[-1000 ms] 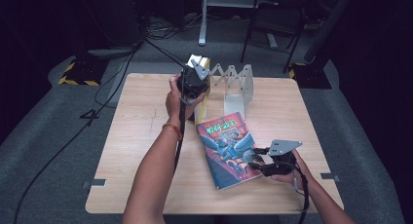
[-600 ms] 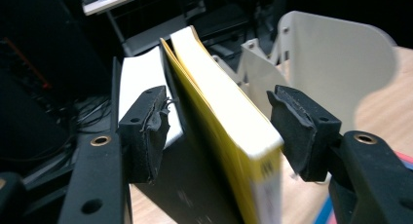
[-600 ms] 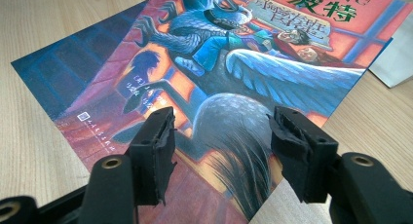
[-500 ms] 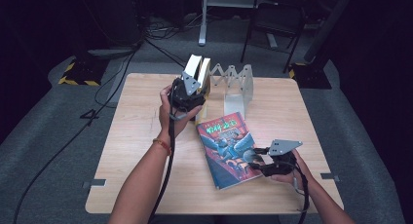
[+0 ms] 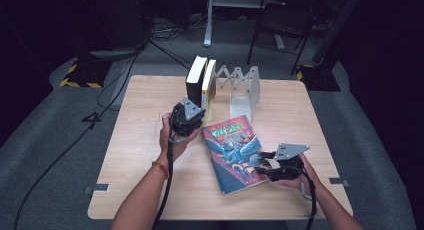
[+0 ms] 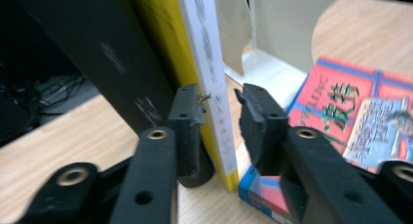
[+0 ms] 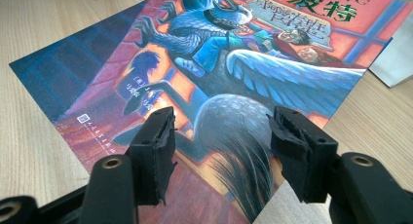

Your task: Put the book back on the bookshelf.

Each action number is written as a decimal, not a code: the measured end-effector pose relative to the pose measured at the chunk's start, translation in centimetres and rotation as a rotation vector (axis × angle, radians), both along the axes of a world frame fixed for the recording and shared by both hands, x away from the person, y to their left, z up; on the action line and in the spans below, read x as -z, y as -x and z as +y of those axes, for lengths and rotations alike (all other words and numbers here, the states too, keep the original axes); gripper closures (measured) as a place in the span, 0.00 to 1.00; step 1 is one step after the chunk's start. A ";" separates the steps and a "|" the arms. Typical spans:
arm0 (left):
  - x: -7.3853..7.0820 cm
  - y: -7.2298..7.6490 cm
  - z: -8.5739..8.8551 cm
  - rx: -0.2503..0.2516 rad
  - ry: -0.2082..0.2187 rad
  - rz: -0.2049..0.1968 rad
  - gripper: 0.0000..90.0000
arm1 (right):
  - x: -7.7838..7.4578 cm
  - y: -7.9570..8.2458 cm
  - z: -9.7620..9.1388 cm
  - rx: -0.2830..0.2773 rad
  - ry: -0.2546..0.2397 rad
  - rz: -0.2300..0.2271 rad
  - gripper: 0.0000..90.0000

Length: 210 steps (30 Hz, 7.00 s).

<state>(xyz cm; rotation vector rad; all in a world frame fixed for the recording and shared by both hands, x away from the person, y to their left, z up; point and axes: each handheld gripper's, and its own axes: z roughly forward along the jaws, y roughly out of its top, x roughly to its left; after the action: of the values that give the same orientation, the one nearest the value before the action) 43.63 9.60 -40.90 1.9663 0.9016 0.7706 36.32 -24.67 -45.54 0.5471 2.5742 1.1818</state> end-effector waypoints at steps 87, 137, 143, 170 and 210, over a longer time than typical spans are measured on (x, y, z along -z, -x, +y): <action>9.4 7.3 2.9 0.226 -0.058 0.313 0.35 | 0.1 1.9 0.5 -0.042 -0.014 0.194 0.35; 8.1 1.0 2.1 0.204 0.070 0.304 0.68 | -1.4 -3.0 3.0 -0.090 -0.127 0.199 0.81; 5.1 0.5 2.7 0.229 0.125 0.218 0.81 | -2.8 -2.6 2.8 -0.079 -0.151 0.046 0.84; -2.9 0.8 2.6 0.248 0.195 0.015 0.84 | -3.7 -1.2 2.1 -0.024 -0.254 -0.300 0.94; -4.0 5.8 1.3 0.385 0.174 -0.060 0.69 | -2.2 1.4 0.1 0.027 -0.267 -0.378 0.94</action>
<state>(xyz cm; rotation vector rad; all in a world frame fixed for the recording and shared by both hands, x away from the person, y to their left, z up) 37.80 10.93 -36.89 1.8732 0.5117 0.5070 34.92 -24.57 -43.29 0.3658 2.1043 1.4708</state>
